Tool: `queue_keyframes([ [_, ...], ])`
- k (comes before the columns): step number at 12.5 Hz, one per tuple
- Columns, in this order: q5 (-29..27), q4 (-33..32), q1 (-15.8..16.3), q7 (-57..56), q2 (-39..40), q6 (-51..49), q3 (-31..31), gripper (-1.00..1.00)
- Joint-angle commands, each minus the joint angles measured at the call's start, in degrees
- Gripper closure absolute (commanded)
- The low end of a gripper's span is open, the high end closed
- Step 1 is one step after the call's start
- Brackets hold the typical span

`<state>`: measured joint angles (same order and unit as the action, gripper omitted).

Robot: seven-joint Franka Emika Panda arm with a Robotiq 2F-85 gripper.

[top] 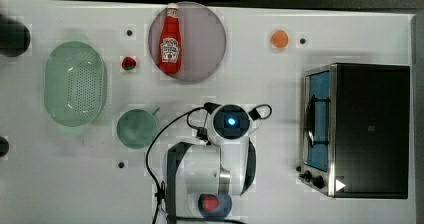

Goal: Pick Banana and place it in mug.

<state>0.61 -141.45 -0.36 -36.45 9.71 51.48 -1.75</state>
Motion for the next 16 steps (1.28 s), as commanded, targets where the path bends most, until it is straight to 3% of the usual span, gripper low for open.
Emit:
queue_keyframes([
  [1,-0.20,0.27,-1.40,-4.31,4.71,9.57,0.99,-1.00],
  [4,-0.20,0.30,-1.39,-4.33,8.89,13.82,1.38,-1.00],
  [5,-0.20,0.33,-1.41,-4.32,9.74,14.40,1.33,-0.91],
  [11,-0.23,0.79,-1.44,-4.32,9.43,15.07,1.35,0.48],
  [16,-0.23,1.04,-1.74,-4.28,-0.24,10.61,0.44,0.49],
])
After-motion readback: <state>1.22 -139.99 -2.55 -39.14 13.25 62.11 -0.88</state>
